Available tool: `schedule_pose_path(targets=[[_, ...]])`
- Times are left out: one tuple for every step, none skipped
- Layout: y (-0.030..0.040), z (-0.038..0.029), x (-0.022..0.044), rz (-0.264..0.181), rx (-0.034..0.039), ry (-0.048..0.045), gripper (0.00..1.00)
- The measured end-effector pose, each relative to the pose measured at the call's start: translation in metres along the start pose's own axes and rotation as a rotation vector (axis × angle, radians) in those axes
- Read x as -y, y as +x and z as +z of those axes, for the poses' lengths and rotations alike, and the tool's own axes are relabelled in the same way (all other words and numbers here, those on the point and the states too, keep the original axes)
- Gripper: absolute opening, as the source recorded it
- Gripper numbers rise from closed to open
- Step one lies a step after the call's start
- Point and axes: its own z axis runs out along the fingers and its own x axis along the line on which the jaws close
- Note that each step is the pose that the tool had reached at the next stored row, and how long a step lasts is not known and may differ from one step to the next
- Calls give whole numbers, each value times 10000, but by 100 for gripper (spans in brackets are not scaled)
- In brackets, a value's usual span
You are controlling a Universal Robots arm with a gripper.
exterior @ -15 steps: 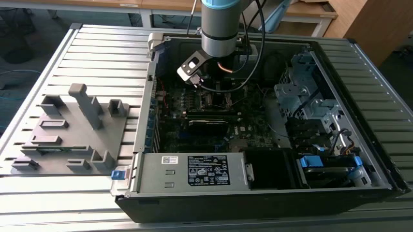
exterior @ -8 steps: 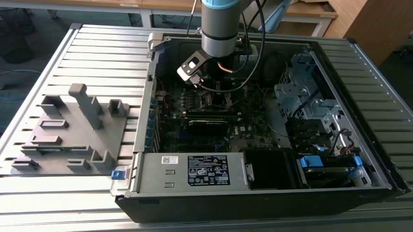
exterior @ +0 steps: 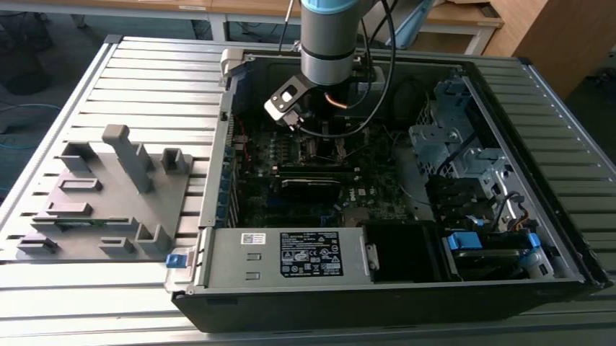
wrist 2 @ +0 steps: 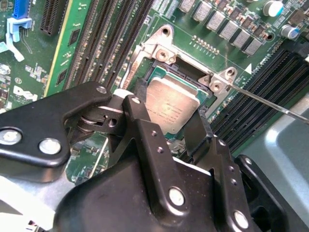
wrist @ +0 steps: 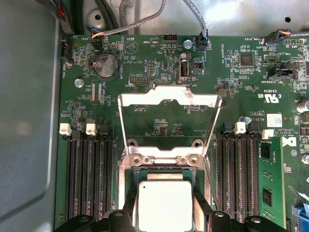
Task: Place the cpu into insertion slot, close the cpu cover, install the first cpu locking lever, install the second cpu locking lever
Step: 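Place the cpu into insertion slot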
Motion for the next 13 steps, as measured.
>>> schedule_pose_path(targets=[[0,0,-1,6,0,0,54],[0,0,-1,7,1,1,54],[0,1,-1,8,1,0,54],[0,1,-1,9,1,0,54],[0,3,0,9,0,0,54],[0,5,0,9,1,1,54],[0,7,0,9,2,2,54],[-1,9,0,9,4,3,54],[-1,10,0,9,4,2,54],[0,11,0,9,4,2,54],[0,12,0,9,2,1,54],[0,12,0,9,1,0,54],[0,12,0,9,1,0,54]])
